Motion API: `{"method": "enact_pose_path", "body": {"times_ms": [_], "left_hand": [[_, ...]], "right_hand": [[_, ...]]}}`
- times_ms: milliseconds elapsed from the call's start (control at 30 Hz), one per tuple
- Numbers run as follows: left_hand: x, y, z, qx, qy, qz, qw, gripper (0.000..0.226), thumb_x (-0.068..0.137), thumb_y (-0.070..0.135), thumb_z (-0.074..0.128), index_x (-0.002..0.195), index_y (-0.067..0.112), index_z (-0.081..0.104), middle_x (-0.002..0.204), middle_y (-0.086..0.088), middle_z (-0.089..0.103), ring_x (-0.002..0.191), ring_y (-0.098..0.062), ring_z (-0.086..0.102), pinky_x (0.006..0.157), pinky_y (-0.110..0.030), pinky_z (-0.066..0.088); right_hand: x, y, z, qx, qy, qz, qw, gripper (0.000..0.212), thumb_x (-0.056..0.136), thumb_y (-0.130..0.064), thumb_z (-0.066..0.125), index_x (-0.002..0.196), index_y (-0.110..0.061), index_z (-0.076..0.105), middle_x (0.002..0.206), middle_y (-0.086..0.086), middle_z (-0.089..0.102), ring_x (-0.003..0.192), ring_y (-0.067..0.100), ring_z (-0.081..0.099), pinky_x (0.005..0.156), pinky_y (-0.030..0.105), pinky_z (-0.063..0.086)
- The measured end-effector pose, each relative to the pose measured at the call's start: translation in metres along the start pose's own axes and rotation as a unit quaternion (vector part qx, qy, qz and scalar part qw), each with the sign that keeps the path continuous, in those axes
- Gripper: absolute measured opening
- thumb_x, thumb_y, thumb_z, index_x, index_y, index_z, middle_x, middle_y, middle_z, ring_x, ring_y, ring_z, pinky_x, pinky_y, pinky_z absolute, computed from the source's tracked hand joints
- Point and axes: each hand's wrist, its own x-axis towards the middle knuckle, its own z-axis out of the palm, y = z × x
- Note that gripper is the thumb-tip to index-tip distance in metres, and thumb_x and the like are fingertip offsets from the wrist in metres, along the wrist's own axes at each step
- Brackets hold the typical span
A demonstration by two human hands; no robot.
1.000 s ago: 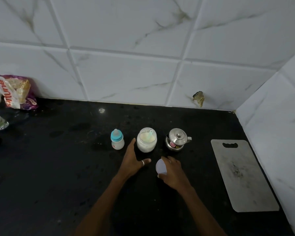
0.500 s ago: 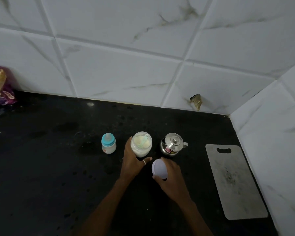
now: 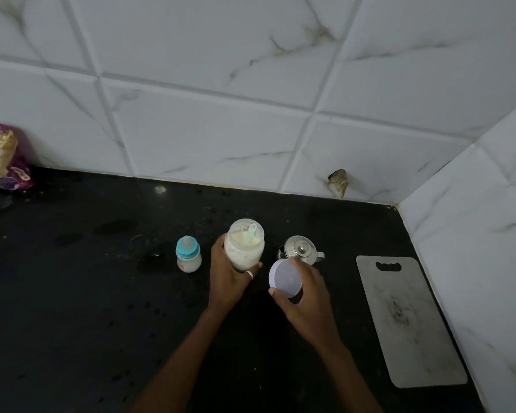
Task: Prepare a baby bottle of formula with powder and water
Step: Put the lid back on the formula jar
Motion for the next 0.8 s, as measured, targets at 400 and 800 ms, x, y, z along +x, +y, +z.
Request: {"method": "enact_pose_path", "body": {"times_ms": [400,800], "left_hand": [[0.014,0.148,-0.053,-0.011,0.050,0.167,0.985,0.088,0.062,0.021,0.096,0.137,0.035,0.054,0.131,0.008,0.057,0.122,-0.019,0.059,0.095,-0.033,0.056],[0.009,0.182,-0.093,-0.044,0.059,0.161,0.984,0.090,0.065,0.028,0.094,0.144,0.028,0.050,0.137,-0.001,0.061,0.125,-0.026,0.062,0.097,-0.046,0.058]], "right_hand": [[0.039,-0.113,-0.080,0.114,0.010,-0.108,0.987,0.072,0.079,-0.048,0.083,0.143,-0.037,0.052,0.140,-0.021,0.056,0.127,0.004,0.057,0.101,0.034,0.056],[0.104,-0.285,-0.152,0.016,-0.262,-0.239,0.935,0.070,0.086,-0.021,0.082,0.148,-0.030,0.051,0.141,-0.014,0.057,0.126,0.004,0.058,0.100,0.034,0.057]]}}
